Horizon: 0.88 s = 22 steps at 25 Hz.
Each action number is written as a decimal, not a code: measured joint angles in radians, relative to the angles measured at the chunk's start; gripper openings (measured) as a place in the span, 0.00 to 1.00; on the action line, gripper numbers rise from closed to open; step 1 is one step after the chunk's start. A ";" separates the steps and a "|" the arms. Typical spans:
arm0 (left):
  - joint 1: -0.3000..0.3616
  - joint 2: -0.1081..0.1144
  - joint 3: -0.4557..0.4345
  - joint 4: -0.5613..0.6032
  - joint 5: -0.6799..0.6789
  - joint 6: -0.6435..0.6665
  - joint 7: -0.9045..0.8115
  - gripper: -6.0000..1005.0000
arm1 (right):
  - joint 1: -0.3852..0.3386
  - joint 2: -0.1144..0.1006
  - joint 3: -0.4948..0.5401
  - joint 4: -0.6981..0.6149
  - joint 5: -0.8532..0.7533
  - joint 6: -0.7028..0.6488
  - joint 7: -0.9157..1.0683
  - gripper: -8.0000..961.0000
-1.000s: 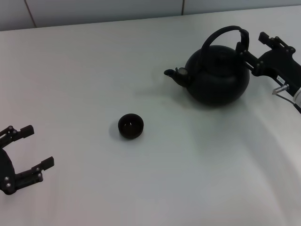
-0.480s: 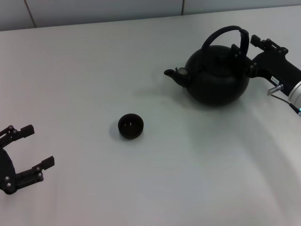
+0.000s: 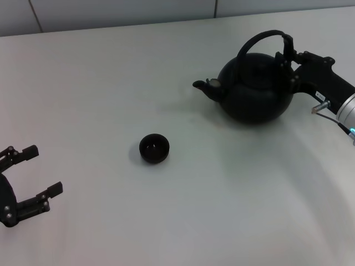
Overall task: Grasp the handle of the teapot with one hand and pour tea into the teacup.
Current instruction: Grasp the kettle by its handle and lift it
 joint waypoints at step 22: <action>0.003 -0.007 -0.001 0.000 -0.001 0.000 0.000 0.84 | -0.001 0.001 0.009 -0.015 0.041 -0.074 0.020 0.10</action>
